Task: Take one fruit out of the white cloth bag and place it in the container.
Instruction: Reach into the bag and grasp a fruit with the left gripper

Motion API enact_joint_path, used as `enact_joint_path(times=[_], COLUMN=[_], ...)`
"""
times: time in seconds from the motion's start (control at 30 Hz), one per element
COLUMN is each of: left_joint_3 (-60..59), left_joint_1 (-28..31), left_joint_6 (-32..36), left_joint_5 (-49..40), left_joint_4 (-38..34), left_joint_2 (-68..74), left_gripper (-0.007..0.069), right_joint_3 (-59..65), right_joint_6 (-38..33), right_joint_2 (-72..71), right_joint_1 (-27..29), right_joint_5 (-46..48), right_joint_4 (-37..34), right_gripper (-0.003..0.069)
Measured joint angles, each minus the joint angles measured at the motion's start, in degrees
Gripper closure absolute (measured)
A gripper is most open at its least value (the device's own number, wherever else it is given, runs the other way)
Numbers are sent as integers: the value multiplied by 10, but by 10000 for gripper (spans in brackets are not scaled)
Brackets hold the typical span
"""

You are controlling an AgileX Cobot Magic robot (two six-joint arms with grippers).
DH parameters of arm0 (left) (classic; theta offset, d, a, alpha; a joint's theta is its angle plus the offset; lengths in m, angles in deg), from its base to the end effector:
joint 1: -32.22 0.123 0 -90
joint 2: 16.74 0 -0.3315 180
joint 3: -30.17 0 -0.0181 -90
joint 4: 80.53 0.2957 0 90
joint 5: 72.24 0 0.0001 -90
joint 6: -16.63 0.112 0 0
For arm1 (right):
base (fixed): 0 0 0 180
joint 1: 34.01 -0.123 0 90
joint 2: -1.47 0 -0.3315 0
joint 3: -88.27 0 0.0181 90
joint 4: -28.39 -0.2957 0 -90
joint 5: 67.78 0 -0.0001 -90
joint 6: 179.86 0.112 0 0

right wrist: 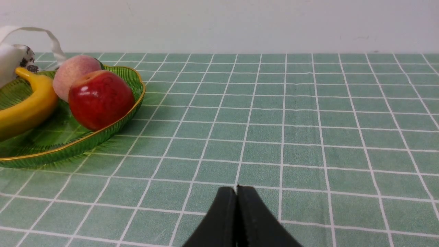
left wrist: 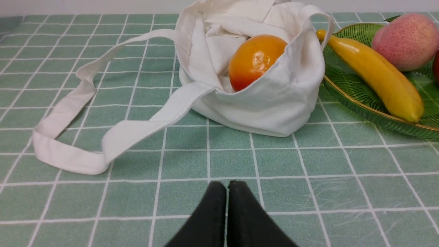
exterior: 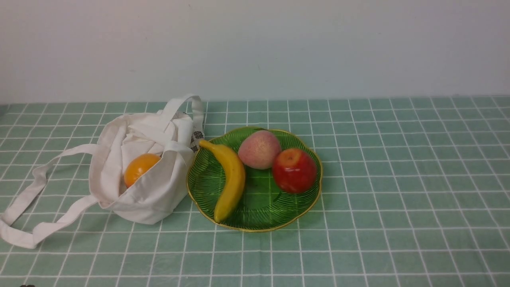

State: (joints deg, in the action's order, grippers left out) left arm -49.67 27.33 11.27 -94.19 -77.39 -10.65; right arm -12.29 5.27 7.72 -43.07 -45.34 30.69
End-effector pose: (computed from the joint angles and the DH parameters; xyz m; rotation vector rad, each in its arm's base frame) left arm 0.0705 -0.0037 0.1628 0.0261 1.8827 -0.0685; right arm 0.0698 0.0094 0.1644 -0.0893 1.8868 0.1295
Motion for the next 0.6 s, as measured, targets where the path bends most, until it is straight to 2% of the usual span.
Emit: enact_joint_path(times=[0.33, 0.4, 0.43, 0.6], left_joint_3=[0, 0, -1, -1], left_joint_1=[0, 0, 0, 0], left_joint_6=[-1, -22, -37, -169], left_joint_5=[0, 3, 7, 26], left_joint_4=[2, -31, -53, -305], left_joint_2=[0, 0, 0, 0], left_gripper=[633, 633, 633, 633], right_joint_3=[0, 0, 0, 0], right_joint_6=[0, 0, 0, 0], right_joint_2=[0, 0, 0, 0], right_joint_1=[0, 0, 0, 0], right_joint_5=[0, 0, 0, 0], right_joint_4=[0, 0, 0, 0], right_gripper=[674, 674, 674, 674])
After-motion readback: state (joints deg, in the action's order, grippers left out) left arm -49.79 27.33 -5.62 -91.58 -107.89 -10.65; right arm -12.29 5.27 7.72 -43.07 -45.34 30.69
